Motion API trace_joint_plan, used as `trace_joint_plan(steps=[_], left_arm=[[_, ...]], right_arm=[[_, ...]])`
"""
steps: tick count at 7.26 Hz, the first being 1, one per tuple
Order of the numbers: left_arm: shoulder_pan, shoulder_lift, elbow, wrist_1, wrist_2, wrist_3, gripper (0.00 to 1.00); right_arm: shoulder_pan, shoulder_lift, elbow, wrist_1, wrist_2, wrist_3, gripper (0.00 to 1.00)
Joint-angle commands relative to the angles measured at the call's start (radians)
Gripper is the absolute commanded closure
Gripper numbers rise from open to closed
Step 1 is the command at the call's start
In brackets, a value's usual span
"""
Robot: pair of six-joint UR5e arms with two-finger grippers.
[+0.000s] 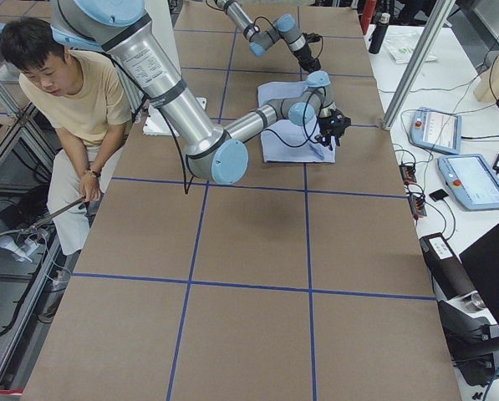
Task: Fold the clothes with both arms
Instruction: 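Release the hem at the collar and raise both grippers away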
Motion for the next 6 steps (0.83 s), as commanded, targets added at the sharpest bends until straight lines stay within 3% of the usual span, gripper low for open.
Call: trace_joint_plan(steps=[1,2,3,5,6], left_arm=[[-0.064,-0.001,-0.047,0.002,-0.032,0.079,0.39],[-0.098,0.003,-0.061,0.004,-0.119,0.092,0.39],[-0.109,0.009,-0.084,0.008,-0.154,0.092,0.39],[-0.114,0.009,-0.086,0.01,-0.152,0.092,0.39],[-0.118,0.013,-0.103,0.013,-0.152,0.093,0.39]], right_arm=[[-0.002,0.02,0.033,-0.003,0.026,0.021,0.44],[-0.042,0.003,0.063,-0.009,0.026,0.02,0.49],[-0.077,-0.064,0.167,-0.013,0.026,0.02,0.53],[-0.143,-0.274,0.42,-0.015,0.029,0.01,0.52],[-0.18,-0.343,0.471,-0.015,0.02,0.013,0.48]])
